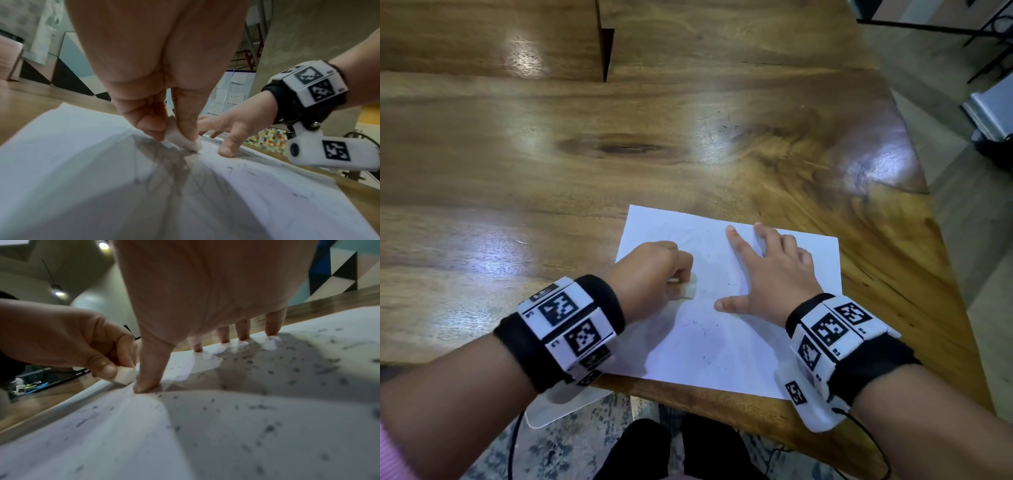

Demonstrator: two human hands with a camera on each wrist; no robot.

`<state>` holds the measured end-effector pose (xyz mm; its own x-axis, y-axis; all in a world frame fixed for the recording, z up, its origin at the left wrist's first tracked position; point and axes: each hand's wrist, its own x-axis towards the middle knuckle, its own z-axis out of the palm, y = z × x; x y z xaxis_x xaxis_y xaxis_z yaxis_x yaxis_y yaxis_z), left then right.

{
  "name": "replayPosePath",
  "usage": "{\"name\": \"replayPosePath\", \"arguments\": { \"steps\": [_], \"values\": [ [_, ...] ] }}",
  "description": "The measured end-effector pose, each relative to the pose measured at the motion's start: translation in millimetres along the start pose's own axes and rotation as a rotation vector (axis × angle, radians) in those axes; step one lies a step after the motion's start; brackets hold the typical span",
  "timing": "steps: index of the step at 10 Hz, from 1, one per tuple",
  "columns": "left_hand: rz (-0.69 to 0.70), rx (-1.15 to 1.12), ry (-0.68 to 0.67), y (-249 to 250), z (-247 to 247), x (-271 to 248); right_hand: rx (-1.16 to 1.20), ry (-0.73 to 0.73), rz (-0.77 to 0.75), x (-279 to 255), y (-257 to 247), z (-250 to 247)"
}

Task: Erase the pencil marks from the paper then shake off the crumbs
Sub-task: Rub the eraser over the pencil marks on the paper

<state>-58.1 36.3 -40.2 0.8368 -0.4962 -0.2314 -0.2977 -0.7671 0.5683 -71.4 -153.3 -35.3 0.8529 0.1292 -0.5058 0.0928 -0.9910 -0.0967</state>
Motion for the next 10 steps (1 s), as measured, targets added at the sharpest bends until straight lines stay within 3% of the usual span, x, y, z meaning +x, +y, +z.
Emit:
{"name": "replayPosePath", "arguments": {
  "steps": [2,3,4,5,6,7,8,9,10],
  "values": [
    [-0.048,-0.015,0.042,17.9,1.8,26.7,-0.065,-0.047,-0.013,-2.9,-2.8,4.5],
    [0.007,-0.004,0.011,15.9,2.5,17.2,-0.075,-0.058,-0.011,-2.3,-2.4,4.9],
    [0.102,0.075,-0.18,5.5,4.7,-15.0,-0.073,-0.06,-0.01,-1.8,-2.4,4.9],
    [0.051,0.061,-0.172,4.2,-0.5,-10.1,-0.071,-0.066,-0.009,-1.9,-3.3,5.2],
    [-0.029,0.015,0.032,18.2,-8.2,29.3,-0.071,-0.068,-0.006,-2.1,-3.9,4.6],
    [0.009,0.028,-0.079,23.4,-3.2,30.9,-0.072,-0.076,-0.009,-2.1,-4.2,3.9],
    [0.104,0.078,-0.232,9.7,2.3,-4.0,-0.07,-0.074,-0.005,-1.9,-3.9,4.8],
    [0.092,0.067,-0.21,3.1,0.6,-7.8,-0.077,-0.074,-0.009,-2.1,-4.0,5.7],
    [0.035,0.043,-0.021,13.7,-4.7,21.4,-0.073,-0.073,-0.005,-1.5,-4.5,5.5]
  ]
}}
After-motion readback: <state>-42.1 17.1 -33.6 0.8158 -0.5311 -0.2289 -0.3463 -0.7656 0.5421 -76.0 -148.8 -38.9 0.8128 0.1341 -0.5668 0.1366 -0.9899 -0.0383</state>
